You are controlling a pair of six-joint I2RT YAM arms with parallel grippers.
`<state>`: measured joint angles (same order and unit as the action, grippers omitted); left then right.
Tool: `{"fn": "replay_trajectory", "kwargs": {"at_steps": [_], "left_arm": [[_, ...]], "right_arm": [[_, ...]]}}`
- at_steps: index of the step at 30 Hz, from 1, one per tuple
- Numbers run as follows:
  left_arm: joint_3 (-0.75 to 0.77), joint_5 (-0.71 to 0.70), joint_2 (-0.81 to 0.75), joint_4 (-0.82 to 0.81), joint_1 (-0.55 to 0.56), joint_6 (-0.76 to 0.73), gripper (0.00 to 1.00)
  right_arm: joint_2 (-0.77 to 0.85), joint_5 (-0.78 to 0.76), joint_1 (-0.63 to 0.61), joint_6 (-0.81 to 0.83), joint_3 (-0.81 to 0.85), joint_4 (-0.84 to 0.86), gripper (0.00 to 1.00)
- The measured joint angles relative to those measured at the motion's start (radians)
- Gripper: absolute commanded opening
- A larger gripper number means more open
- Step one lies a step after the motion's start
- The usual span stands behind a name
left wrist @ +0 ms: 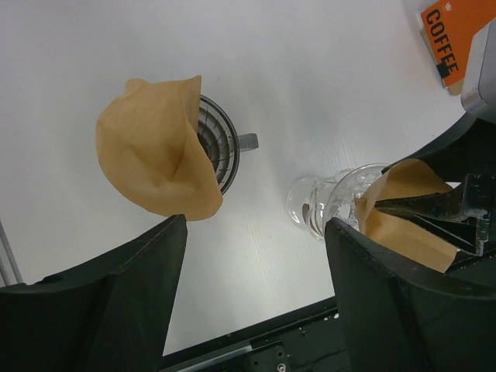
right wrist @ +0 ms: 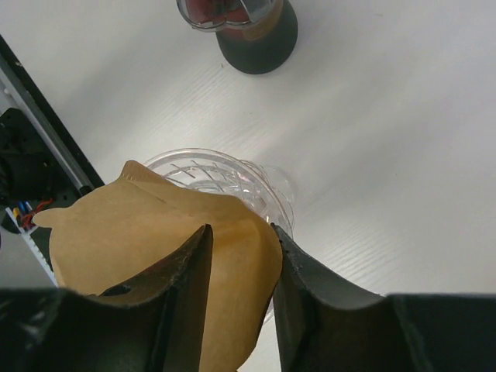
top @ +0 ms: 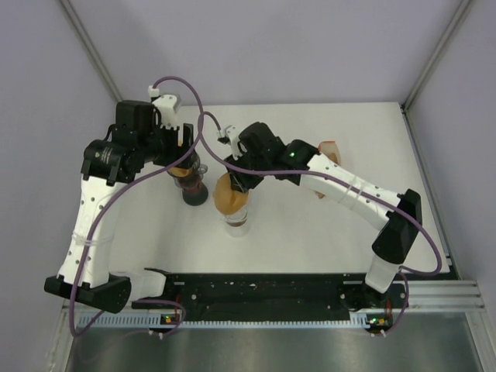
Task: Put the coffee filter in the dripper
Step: Place the coffee filter in the coffee dripper.
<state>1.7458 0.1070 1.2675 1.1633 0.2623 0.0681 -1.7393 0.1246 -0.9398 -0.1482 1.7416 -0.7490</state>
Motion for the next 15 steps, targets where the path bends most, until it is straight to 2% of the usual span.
{"fn": "replay_trajectory", "kwargs": {"at_steps": [6, 10, 12, 15], "left_arm": [[0.000, 0.009, 0.000, 0.000, 0.000, 0.008, 0.77], [0.000, 0.010, 0.000, 0.000, 0.000, 0.008, 0.78], [0.000, 0.011, 0.000, 0.000, 0.000, 0.009, 0.78], [0.000, 0.014, 0.000, 0.000, -0.001, 0.010, 0.78]], "right_arm": [[0.000, -0.029, 0.000, 0.044, 0.021, -0.008, 0.44], [0.000, -0.077, -0.002, 0.108, 0.088, -0.016, 0.44], [0.003, -0.119, -0.011, 0.150, 0.124, -0.013, 0.39], [0.023, -0.164, -0.049, 0.208, 0.139, 0.002, 0.19]]}}
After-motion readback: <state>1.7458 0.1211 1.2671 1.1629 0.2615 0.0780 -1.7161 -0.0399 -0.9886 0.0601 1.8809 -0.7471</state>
